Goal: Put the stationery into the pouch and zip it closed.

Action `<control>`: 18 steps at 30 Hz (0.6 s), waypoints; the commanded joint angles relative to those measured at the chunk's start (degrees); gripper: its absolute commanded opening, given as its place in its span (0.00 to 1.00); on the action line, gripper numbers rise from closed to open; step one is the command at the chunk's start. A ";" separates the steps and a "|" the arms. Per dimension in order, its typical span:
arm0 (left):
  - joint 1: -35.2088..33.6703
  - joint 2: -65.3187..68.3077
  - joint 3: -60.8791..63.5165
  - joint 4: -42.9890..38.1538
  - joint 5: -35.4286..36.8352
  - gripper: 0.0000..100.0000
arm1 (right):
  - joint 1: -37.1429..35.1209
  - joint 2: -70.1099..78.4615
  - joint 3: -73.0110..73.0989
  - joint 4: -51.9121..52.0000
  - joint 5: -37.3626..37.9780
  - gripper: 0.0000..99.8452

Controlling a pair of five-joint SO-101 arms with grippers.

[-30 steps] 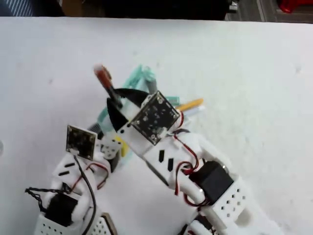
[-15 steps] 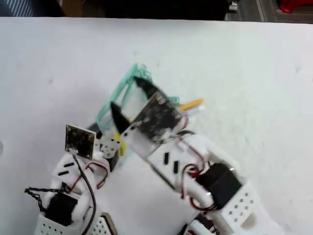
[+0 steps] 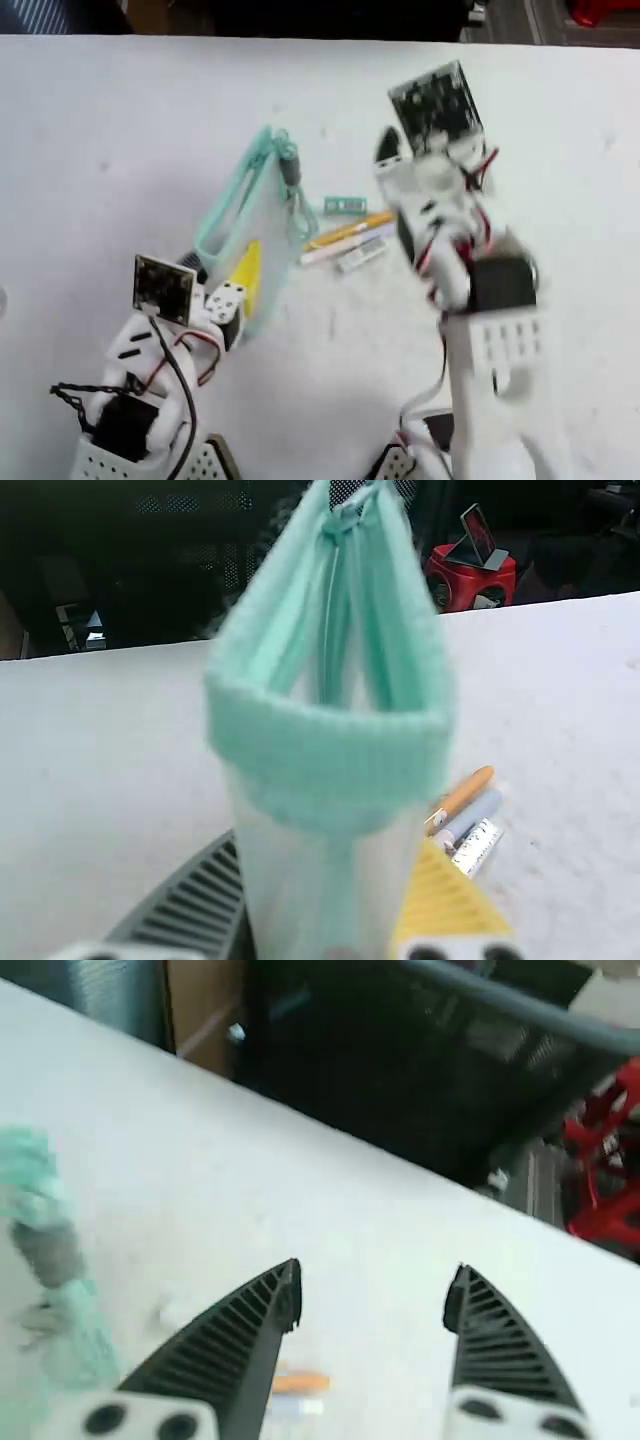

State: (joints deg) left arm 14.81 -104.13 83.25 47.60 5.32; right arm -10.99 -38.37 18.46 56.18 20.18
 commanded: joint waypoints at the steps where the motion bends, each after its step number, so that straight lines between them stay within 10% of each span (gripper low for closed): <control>1: -0.13 -0.75 -0.70 -1.85 -0.18 0.12 | 5.49 11.12 -2.20 1.54 -0.44 0.22; 18: -0.04 -0.75 -0.62 -1.85 -0.18 0.12 | 7.60 52.97 -18.37 1.27 -39.56 0.22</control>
State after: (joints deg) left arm 14.81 -104.13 83.25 47.60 5.32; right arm -4.04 11.21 4.57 57.41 -13.76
